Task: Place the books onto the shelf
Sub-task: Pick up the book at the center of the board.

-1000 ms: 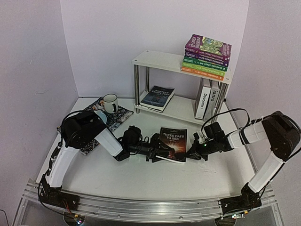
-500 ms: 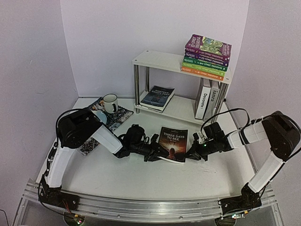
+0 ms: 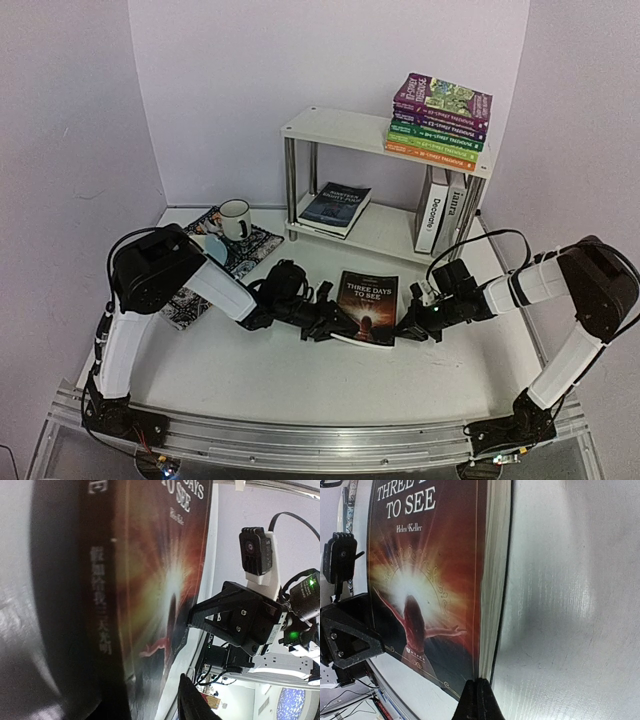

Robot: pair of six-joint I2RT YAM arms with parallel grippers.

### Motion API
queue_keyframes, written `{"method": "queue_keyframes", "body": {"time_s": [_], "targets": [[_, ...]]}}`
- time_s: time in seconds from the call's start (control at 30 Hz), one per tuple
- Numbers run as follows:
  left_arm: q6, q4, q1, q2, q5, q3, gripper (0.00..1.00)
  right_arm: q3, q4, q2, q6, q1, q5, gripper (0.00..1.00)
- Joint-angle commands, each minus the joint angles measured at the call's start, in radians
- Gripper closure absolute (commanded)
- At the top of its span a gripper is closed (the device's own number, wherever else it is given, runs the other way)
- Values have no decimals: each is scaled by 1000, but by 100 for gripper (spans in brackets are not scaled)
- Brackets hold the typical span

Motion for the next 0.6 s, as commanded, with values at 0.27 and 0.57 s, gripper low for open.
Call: {"method": "queue_keyframes", "body": {"time_s": [0.27,0.57], "targets": [[39,-8,26,-90,-11,-39,74,29,-68,-13,-24,6,0,100],[36,-18,26,-90,-10,-49,83,31,-67,-12,-22,7,4,100]]}}
